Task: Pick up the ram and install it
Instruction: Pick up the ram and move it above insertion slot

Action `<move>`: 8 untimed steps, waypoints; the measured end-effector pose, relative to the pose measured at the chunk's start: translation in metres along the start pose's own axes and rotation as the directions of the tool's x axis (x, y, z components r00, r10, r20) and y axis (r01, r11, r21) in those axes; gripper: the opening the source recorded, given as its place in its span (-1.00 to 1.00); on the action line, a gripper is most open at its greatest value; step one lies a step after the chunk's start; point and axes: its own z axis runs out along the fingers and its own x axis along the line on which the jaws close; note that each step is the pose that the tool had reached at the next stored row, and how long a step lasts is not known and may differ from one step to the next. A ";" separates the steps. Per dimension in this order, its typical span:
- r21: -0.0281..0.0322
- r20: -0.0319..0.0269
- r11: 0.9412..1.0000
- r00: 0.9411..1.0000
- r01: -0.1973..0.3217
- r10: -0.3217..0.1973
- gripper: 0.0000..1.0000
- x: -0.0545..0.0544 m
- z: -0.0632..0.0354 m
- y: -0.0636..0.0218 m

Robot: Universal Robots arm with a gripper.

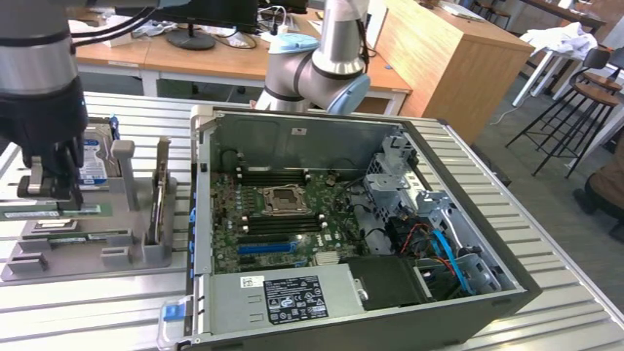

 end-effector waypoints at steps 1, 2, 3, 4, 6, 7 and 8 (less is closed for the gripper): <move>0.000 0.000 1.000 1.000 0.000 0.000 -0.76 0.000 -0.0037 0.0001; 0.000 0.000 1.000 1.000 0.000 0.000 -0.76 0.000 -0.0075 0.0003; 0.000 0.000 1.000 1.000 0.000 0.000 -0.76 0.000 -0.0111 0.0005; 0.000 0.000 1.000 1.000 0.000 0.000 -0.76 0.000 -0.0147 0.0006; 0.000 0.000 1.000 1.000 0.000 0.000 -0.76 0.000 -0.0223 0.0010; 0.000 0.000 1.000 1.000 0.000 0.000 -0.76 0.000 -0.0263 0.0011; 0.000 0.000 1.000 1.000 -0.001 0.001 -0.76 -0.001 -0.0302 0.0013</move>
